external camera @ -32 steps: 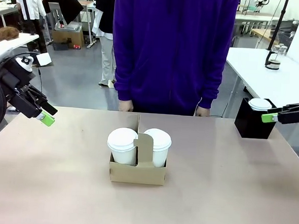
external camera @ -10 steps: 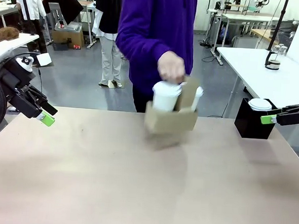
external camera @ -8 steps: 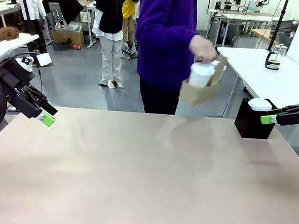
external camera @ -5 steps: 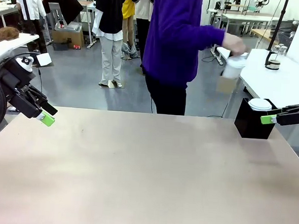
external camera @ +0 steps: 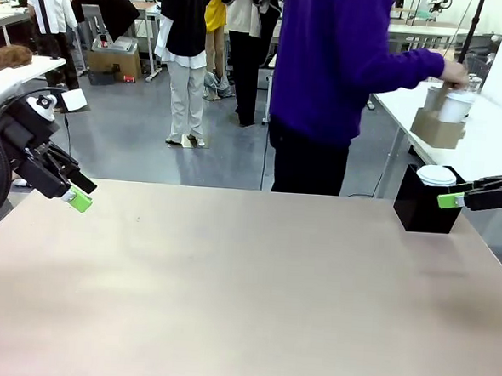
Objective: Pour a drink into a cup and package it in a carrier.
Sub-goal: Insert the held 600 ml Paper Cup into the Cup Carrier.
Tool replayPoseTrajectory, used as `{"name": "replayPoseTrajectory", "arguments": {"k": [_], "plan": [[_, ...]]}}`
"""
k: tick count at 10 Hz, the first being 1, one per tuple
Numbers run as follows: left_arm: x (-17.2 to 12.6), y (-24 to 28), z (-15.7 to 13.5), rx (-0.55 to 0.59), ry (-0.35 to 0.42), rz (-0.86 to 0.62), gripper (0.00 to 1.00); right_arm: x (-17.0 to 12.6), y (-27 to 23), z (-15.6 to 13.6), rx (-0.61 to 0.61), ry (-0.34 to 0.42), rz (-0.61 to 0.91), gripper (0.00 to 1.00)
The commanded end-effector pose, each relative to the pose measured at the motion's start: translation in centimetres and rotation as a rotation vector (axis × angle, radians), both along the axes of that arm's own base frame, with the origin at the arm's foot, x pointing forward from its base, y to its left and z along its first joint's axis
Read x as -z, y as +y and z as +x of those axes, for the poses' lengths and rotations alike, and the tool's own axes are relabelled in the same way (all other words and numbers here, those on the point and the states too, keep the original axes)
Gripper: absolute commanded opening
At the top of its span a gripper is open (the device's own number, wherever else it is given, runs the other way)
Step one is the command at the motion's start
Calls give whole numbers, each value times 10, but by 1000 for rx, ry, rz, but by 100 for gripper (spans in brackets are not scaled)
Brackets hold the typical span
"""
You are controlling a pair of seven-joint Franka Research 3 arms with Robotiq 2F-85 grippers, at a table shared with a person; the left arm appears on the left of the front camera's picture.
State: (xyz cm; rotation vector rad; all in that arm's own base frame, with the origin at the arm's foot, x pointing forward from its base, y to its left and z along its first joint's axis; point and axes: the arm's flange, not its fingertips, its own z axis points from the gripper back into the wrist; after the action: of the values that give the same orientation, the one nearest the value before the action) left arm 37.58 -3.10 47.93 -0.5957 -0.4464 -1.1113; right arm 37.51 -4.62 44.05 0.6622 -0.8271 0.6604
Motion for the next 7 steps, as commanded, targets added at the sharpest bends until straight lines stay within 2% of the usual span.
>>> {"name": "replayPoseTrajectory", "arguments": {"k": [1,7], "plan": [[-1,1,-1,1,-7,-6,100,-1,0,-1,-5,2,17,100],[-1,1,-1,1,-7,-6,100,-1,0,-1,-5,2,17,100]]}}
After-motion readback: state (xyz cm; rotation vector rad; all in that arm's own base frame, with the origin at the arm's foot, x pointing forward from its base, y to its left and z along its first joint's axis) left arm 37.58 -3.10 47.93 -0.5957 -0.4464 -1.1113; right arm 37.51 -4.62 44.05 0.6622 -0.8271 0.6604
